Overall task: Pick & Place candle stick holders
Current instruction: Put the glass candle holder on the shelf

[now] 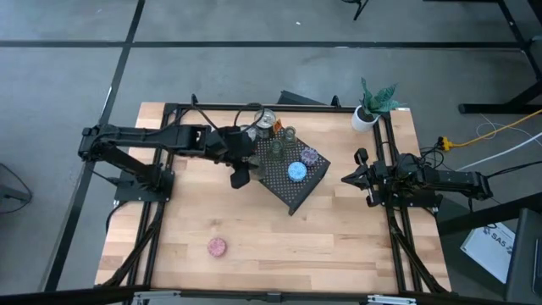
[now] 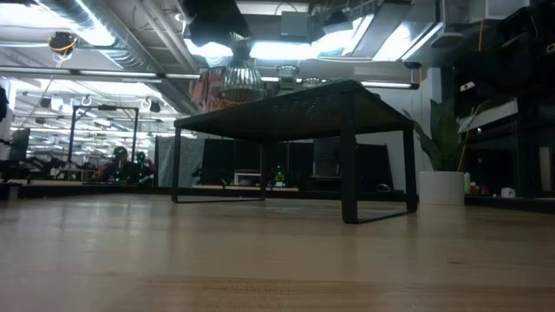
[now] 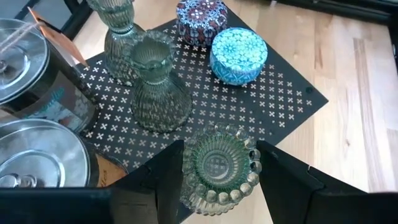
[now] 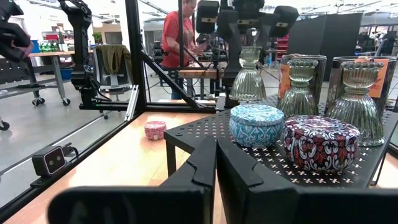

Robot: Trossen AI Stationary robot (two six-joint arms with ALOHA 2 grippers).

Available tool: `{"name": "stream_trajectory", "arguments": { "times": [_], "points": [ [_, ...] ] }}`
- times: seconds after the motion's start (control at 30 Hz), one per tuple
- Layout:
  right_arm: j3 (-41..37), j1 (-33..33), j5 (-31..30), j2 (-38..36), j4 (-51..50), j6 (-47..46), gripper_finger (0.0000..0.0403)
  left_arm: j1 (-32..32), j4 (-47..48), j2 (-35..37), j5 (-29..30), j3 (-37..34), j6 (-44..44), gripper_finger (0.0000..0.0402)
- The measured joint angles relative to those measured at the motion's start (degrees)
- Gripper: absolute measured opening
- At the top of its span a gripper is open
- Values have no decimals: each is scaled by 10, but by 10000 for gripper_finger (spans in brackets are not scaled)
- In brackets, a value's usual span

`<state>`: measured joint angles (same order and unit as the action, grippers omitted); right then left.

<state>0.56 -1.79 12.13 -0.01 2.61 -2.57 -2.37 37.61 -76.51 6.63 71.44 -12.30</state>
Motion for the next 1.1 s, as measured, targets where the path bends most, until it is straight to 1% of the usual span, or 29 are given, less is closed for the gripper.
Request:
{"name": "stream_trajectory", "arguments": {
  "times": [0.2, 0.43, 0.8, 1.03, 1.1],
  "points": [
    [0, 0, 0, 0, 0, 0, 16, -1, -3, -17, 1, 0, 18, 178],
    [0, 0, 0, 0, 0, 0, 16, -20, -8, -28, 2, 0, 26, 178],
    [0, 0, 0, 0, 0, 0, 16, -50, -7, -28, -17, 0, 26, 178],
    [0, 0, 0, 0, 0, 0, 16, -53, -7, -28, -18, 0, 26, 178],
    [0, 0, 0, 0, 0, 0, 16, -53, -8, -28, -28, 0, 26, 178]
  ]
}}
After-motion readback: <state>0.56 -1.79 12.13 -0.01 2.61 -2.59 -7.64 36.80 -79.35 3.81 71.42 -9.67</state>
